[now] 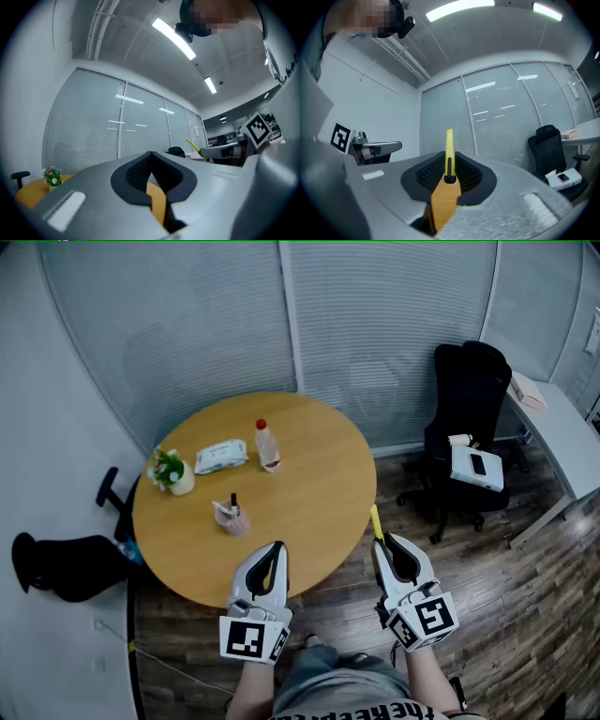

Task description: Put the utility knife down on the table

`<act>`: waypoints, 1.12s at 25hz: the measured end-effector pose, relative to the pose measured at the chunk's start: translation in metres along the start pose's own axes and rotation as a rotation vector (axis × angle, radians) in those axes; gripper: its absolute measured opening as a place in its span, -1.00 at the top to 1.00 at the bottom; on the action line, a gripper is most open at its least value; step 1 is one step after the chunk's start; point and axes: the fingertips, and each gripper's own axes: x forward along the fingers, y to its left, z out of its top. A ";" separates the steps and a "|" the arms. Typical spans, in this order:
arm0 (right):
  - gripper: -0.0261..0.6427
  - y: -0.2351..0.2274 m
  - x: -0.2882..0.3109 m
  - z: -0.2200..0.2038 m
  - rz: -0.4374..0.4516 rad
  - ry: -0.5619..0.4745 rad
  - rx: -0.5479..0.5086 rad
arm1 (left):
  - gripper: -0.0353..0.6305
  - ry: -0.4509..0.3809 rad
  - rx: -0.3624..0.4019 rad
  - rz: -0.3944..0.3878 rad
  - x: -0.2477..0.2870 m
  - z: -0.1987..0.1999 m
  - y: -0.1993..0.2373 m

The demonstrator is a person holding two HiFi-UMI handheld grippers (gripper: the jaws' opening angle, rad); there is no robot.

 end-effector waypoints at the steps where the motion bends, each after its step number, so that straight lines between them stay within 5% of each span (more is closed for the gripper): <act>1: 0.72 -0.001 0.002 0.000 -0.001 -0.001 0.000 | 0.86 0.000 -0.001 0.001 0.001 0.000 0.001; 28: 0.72 -0.001 0.050 -0.010 -0.115 -0.037 0.038 | 0.86 -0.021 -0.022 -0.091 0.041 -0.014 0.056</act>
